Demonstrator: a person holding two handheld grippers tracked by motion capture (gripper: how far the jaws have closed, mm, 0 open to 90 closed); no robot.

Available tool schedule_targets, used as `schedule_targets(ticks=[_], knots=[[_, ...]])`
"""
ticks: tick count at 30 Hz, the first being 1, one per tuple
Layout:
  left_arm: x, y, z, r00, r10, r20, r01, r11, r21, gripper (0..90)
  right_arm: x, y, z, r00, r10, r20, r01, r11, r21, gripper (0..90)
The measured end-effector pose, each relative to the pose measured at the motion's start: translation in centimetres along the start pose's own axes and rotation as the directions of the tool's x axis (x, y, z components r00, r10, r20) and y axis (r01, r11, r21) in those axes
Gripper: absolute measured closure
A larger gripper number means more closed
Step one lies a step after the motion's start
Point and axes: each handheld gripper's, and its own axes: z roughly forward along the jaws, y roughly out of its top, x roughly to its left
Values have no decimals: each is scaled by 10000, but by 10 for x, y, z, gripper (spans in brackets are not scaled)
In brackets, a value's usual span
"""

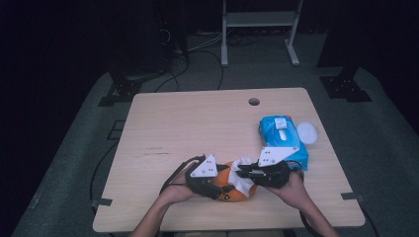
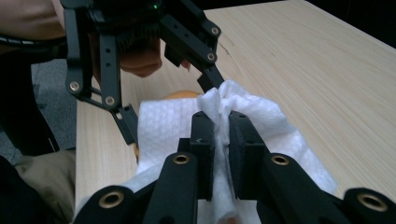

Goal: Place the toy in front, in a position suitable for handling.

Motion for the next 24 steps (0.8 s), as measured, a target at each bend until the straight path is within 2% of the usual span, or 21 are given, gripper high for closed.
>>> schedule_targets(ticks=[2,5,7,8,10,12,14,17,19,20,21,22,24], knots=[[2,-3,0,9999,-173,5,173,9998,-100,354,-2,-2,0,10000,17,60,-18,10000,82,803],[4,-4,0,9999,-165,-8,164,9998,-127,357,-7,-9,-3,9998,152,109,-154,9996,218,803],[3,-3,0,9999,-105,-44,105,9999,-99,357,-10,-12,-7,9993,188,310,-198,9992,350,804],[3,-3,1,10000,-10,-36,10,10000,-97,359,-11,-11,-9,9991,268,317,-276,9993,254,803],[2,-2,1,10000,45,-8,-45,9999,-134,359,-8,-8,-10,9991,196,369,-201,9997,129,802],[1,-3,1,10000,85,10,-84,9998,-154,357,-5,-4,-10,9997,112,197,-111,9999,-62,803],[2,-4,0,10000,30,28,-30,9998,-180,347,-2,-1,-8,9996,-85,258,81,9999,153,803],[7,-3,-3,9990,-455,37,456,9988,-166,238,-2,-4,-3,9989,-269,381,247,9980,581,804],[11,-4,-4,9952,-973,124,973,9952,63,145,-5,-7,-5,9988,-164,466,133,9977,659,805],[14,-5,-5,9917,-1269,202,1264,9917,216,132,-6,-7,-6,9987,-105,499,71,9978,663,805],[17,-9,-5,9875,-1556,260,1550,9876,238,136,-7,-8,-7,9986,-50,525,13,9976,696,805],[18,-11,-5,9854,-1666,355,1659,9859,205,179,-8,-7,-9,9983,-26,590,-18,9973,739,805],[17,-11,-6,9889,-1451,317,1446,9893,186,291,-7,-6,-8,9981,-99,615,53,9972,740,805]])
